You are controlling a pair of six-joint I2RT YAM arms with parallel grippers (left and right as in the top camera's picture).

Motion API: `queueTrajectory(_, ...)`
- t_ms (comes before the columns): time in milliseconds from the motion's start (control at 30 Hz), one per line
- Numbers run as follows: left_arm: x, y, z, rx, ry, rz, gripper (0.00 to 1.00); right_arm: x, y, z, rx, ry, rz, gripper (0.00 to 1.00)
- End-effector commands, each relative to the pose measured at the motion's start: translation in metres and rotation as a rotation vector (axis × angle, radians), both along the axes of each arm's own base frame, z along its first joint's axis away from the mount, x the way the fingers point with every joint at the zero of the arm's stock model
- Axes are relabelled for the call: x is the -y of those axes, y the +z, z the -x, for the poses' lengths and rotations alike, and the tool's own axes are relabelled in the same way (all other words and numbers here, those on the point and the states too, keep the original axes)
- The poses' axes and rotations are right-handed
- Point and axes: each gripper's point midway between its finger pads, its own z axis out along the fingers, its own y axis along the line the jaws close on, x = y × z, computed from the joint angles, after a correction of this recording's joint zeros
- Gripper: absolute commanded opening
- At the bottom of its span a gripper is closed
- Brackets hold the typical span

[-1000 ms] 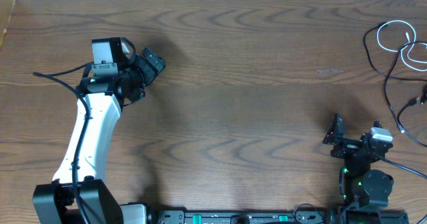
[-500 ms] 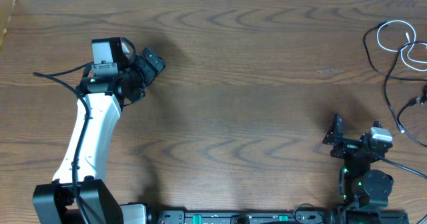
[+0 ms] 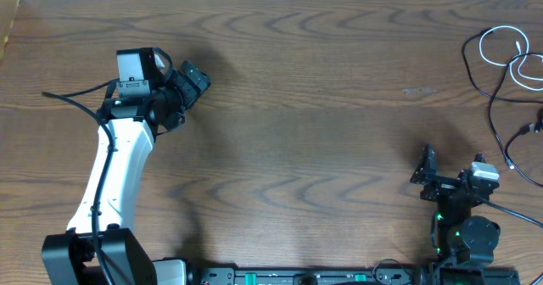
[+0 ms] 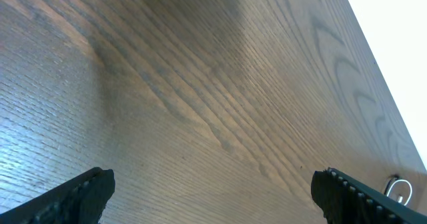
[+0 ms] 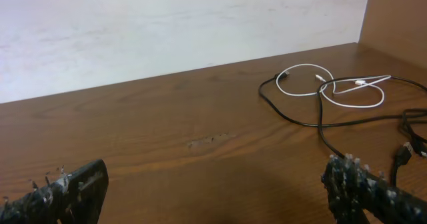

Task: Untangle cables

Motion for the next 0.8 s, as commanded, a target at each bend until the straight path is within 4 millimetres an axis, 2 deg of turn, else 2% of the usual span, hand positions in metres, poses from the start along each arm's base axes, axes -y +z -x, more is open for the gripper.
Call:
queueTrajectory(0, -0.011, 0.021, 0.000, 0.059, 0.027, -0.061, 0.99, -0.003, 0.001, 0.000, 0.006, 0.012, -0.014, 0.99)
queueTrajectory(167, -0.013, 0.069, 0.012, 0.246, -0.098, -0.212, 0.99, -0.003, 0.001, 0.000, 0.006, 0.012, -0.014, 0.99)
queueTrajectory(267, -0.008, 0.100, 0.031, 0.427, -0.232, -0.372, 0.99, -0.003, 0.001, 0.000, 0.006, 0.012, -0.014, 0.99)
queueTrajectory(367, 0.002, 0.113, 0.057, 0.575, -0.366, -0.538, 0.99, -0.003, 0.001, 0.000, 0.006, 0.012, -0.014, 0.99)
queueTrajectory(467, 0.006, 0.104, 0.080, 0.665, -0.434, -0.643, 0.99, -0.003, 0.001, 0.000, 0.006, 0.012, -0.014, 0.99)
queueTrajectory(700, -0.020, 0.070, 0.120, 0.806, -0.248, -0.787, 0.99, -0.003, 0.001, 0.000, 0.006, 0.012, -0.014, 0.99)
queueTrajectory(767, -0.023, 0.062, 0.127, 0.851, -0.210, -0.803, 0.99, -0.003, 0.001, 0.000, 0.006, 0.012, -0.014, 0.99)
